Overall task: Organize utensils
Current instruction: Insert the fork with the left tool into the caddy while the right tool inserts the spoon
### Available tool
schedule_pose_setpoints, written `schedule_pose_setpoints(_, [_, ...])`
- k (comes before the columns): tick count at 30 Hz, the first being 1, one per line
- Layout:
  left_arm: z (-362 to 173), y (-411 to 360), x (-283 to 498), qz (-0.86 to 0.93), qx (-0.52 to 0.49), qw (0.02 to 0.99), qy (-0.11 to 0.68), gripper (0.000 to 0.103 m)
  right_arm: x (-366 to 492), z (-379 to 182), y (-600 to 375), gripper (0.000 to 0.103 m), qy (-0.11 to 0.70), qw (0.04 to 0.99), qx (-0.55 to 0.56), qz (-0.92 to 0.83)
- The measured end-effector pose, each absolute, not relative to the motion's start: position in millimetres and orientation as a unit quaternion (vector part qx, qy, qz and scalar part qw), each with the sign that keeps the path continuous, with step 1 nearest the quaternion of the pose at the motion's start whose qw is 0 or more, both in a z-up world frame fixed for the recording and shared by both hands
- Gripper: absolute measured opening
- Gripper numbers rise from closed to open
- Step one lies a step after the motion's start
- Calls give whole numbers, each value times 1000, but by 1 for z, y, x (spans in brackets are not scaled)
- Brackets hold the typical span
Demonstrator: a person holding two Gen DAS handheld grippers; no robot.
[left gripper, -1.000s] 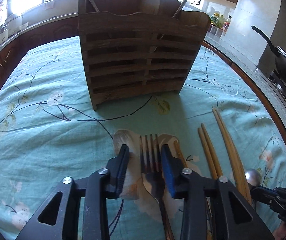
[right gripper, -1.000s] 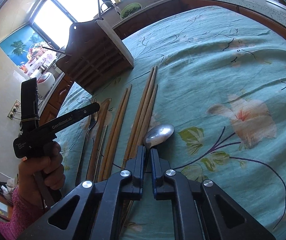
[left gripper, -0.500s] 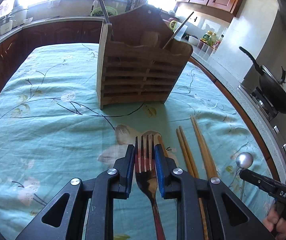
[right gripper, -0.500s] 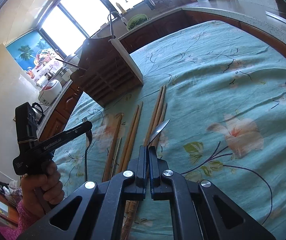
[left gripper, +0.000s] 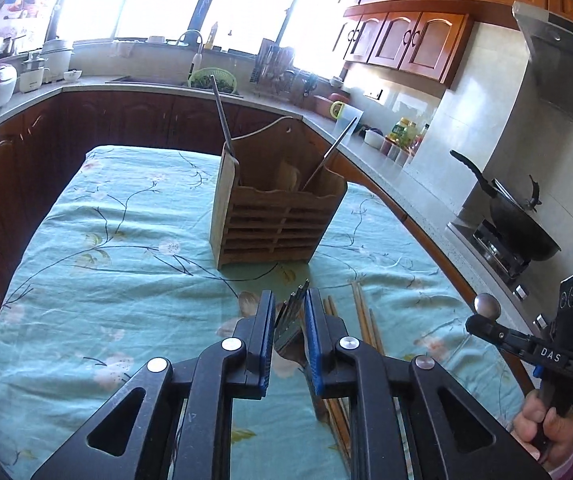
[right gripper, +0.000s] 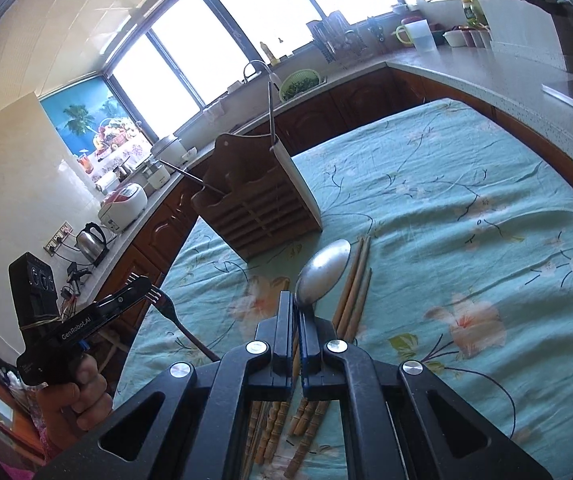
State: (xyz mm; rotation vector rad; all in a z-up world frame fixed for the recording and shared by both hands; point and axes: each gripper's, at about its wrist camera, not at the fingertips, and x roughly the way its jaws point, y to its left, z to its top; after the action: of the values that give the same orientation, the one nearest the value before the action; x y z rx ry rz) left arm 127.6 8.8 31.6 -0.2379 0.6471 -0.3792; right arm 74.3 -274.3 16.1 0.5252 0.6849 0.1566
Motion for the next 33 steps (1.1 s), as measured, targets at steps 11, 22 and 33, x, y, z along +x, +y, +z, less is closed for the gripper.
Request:
schedule_pose_setpoints(11, [50, 26, 115, -179, -125, 929, 298, 0, 83, 41, -274, 2, 297, 921, 238, 77])
schedule_pose_setpoints(22, [68, 34, 121, -168, -118, 939, 275, 0, 104, 51, -279, 2, 285, 928, 227, 74])
schedule_pose_setpoints(33, [109, 39, 159, -142, -94, 959, 227, 0, 156, 101, -276, 2, 228, 955, 177, 71])
